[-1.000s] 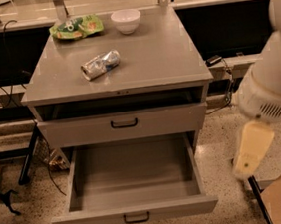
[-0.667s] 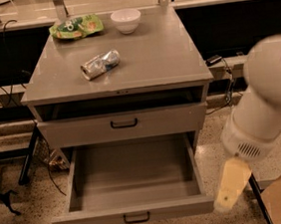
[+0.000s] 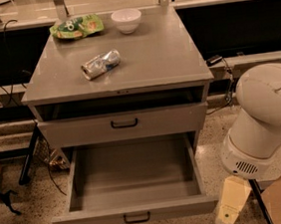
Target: Close middle drawer
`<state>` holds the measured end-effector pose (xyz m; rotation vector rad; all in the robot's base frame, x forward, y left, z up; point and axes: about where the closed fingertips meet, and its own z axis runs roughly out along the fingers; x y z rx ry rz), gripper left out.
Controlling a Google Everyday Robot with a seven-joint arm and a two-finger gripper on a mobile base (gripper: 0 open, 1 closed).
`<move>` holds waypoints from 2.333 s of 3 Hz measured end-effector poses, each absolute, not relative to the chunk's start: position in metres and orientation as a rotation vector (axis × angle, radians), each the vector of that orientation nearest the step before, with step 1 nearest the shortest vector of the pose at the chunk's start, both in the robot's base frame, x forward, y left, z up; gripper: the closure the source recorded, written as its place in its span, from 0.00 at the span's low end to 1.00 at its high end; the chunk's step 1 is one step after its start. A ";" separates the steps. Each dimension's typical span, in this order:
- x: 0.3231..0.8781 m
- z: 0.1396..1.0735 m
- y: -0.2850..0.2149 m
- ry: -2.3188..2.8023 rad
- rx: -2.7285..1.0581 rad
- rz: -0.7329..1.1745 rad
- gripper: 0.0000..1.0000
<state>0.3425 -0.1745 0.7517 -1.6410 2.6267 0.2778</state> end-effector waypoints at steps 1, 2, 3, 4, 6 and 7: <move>0.335 0.716 -0.177 2.673 -1.584 0.343 0.00; 0.315 0.634 -0.164 2.739 -1.512 0.496 0.19; 0.296 0.553 -0.150 2.787 -1.400 0.635 0.42; 0.294 0.489 -0.138 2.789 -1.270 0.743 0.66; 0.295 0.477 -0.132 2.778 -1.257 0.767 1.00; 0.313 0.461 -0.124 2.695 -1.304 0.697 1.00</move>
Offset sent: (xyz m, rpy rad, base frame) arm -0.0452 0.0332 -0.2465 0.1722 0.2152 -0.1779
